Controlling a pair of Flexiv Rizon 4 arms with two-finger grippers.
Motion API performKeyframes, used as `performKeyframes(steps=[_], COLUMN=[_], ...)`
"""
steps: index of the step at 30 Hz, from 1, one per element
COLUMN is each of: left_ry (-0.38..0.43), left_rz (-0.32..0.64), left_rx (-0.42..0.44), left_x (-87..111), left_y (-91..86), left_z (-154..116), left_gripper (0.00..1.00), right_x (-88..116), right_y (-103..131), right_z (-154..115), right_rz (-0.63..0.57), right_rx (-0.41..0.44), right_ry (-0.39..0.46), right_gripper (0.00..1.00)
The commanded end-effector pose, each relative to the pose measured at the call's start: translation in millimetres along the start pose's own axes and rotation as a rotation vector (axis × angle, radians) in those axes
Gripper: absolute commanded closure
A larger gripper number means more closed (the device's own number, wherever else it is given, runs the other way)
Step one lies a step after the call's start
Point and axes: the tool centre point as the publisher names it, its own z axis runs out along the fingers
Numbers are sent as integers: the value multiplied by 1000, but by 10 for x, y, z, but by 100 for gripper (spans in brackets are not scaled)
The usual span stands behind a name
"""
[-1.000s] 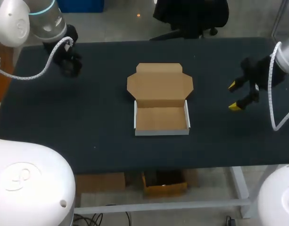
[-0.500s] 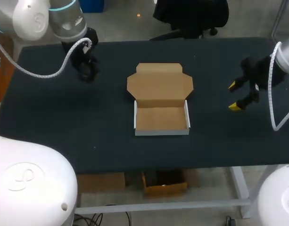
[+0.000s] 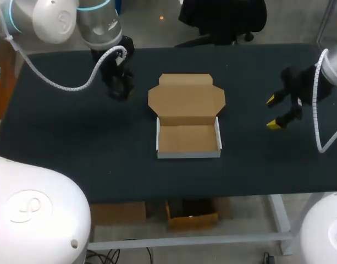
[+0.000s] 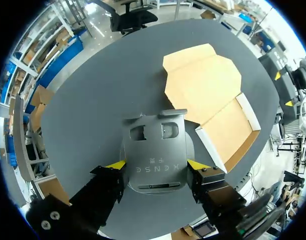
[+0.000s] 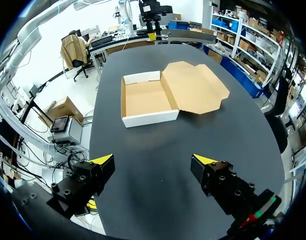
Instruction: Assemble the packaging by folding the flat box into shape, placing the metal phone stand inside, and closing the box properly
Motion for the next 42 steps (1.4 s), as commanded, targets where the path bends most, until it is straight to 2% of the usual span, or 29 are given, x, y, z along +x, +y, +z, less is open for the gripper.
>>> performKeyframes(steps=[1, 9, 16, 21, 29, 35, 42], left_ry=[-16, -12, -12, 0, 5, 19, 43], left_rz=[11, 35, 84, 131, 212, 235, 246], left_rx=[-3, -3, -12, -23, -22, 1, 18], left_x=[264, 663, 1031, 1332, 1703, 1837, 1932], left_y=[0, -64, -49, -16, 124, 112, -46], left_z=[16, 78, 112, 148, 278, 399, 528], left_gripper=[100, 100, 100, 100, 100, 100, 100], right_x=[2, 2, 2, 2, 2, 2, 2], right_y=[-4, -4, -4, -4, -4, -4, -4], right_z=[-5, -5, -5, -5, -5, -5, -5], right_rz=[-1, -1, -1, -1, -1, -1, -1], right_rx=[-3, -3, -3, -3, -3, -3, -3], right_ry=[2, 2, 2, 2, 2, 2, 2], right_gripper=[0, 0, 0, 0, 0, 0, 0])
